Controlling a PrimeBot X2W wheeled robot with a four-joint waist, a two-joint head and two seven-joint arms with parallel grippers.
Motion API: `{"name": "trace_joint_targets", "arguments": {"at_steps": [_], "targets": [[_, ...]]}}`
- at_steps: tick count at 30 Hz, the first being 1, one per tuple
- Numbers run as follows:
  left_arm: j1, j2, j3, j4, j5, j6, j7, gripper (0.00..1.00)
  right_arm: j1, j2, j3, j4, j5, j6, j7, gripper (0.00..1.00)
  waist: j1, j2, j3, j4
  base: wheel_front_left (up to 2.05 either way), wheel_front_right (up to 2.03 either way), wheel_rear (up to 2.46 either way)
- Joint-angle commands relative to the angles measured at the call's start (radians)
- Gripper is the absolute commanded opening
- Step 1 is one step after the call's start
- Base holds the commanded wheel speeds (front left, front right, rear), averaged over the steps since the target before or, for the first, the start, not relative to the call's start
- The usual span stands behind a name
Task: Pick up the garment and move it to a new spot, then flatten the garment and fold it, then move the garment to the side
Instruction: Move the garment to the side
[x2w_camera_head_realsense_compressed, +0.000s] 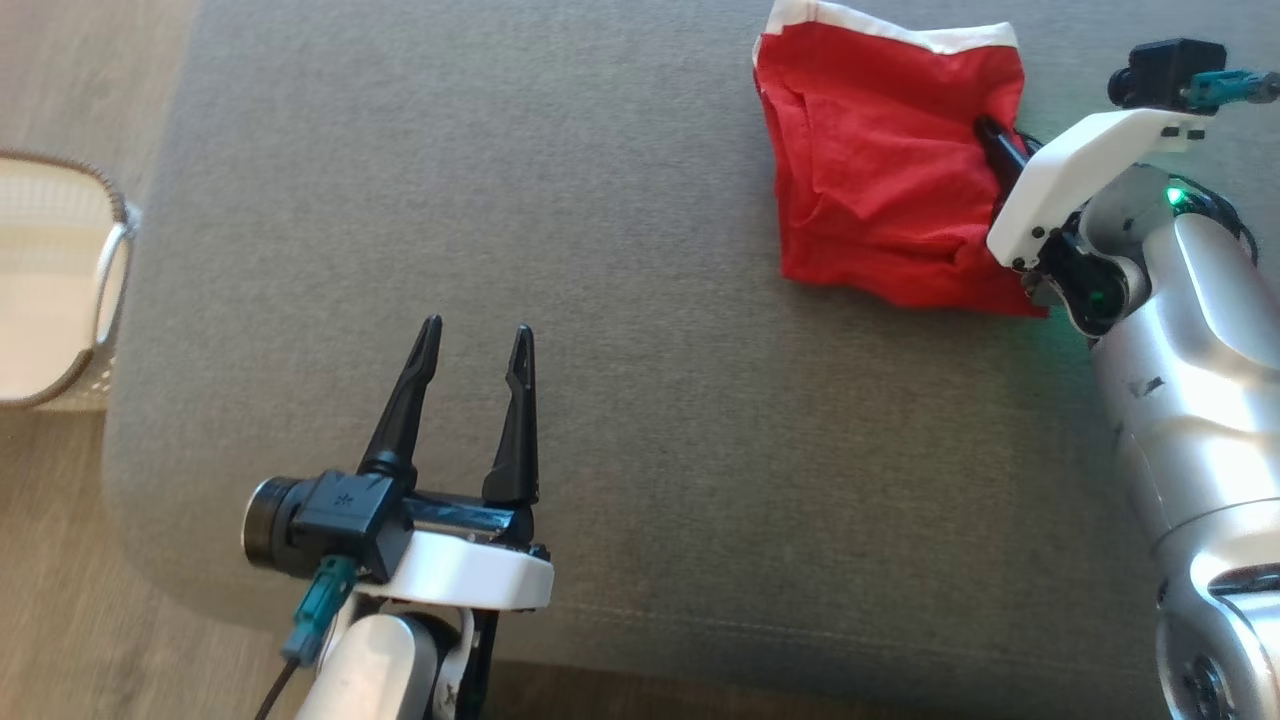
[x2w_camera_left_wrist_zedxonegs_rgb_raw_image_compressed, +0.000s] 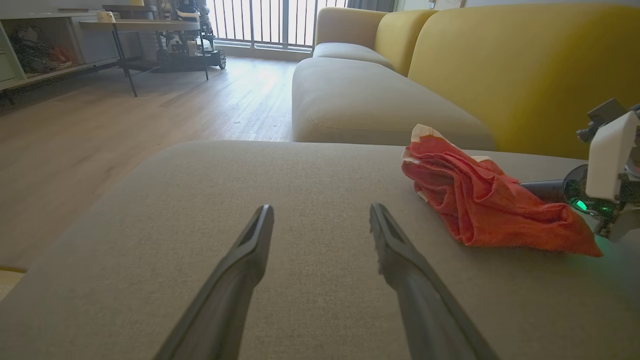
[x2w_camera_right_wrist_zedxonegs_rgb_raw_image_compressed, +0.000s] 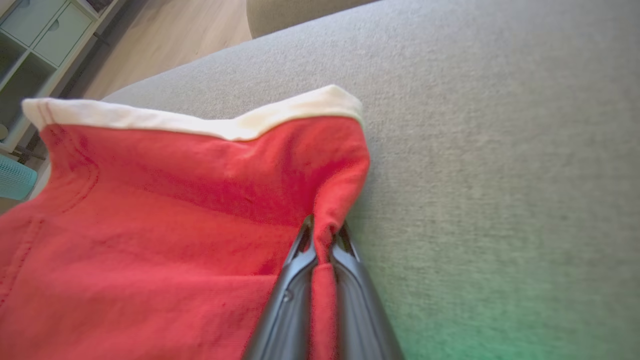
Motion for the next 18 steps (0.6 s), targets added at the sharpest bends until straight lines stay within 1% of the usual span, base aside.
{"name": "trace_joint_targets", "arguments": {"at_steps": [1,5,6,9,12,18], "targets": [[-0.011,0.003,0.035,-0.029,0.008,0.004,-0.005,1.00,0.015,-0.017,0.031,-0.032,-0.010,0.000,-0.023,0.00,0.0000,0.0000,-0.013,-0.030,0.00,0.00,0.00],[0.004,0.003,0.052,-0.032,0.020,-0.001,-0.005,1.00,0.023,-0.062,0.071,-0.081,-0.013,0.000,-0.044,0.00,0.0000,0.0000,-0.030,-0.103,0.00,0.00,0.00],[0.004,0.003,0.052,-0.032,0.020,-0.001,-0.005,1.00,0.023,-0.062,0.071,-0.081,-0.013,0.000,-0.044,0.00,0.0000,0.0000,-0.030,-0.103,0.00,0.00,0.00],[0.009,0.003,0.062,-0.036,0.036,-0.011,-0.005,1.00,0.021,-0.125,0.094,-0.120,-0.033,0.000,-0.049,0.00,0.0000,0.0000,-0.034,-0.163,0.00,0.00,0.00],[0.001,0.003,0.068,-0.042,0.050,-0.024,-0.005,1.00,0.009,-0.202,0.100,-0.147,-0.076,0.000,-0.054,0.00,0.0000,0.0000,-0.020,-0.204,0.00,0.00,0.00],[-0.027,0.003,0.083,-0.057,0.063,-0.043,-0.005,1.00,-0.037,-0.318,0.074,-0.181,-0.199,0.000,-0.060,0.00,0.0000,0.0000,0.028,-0.230,0.00,0.00,0.00]]}}
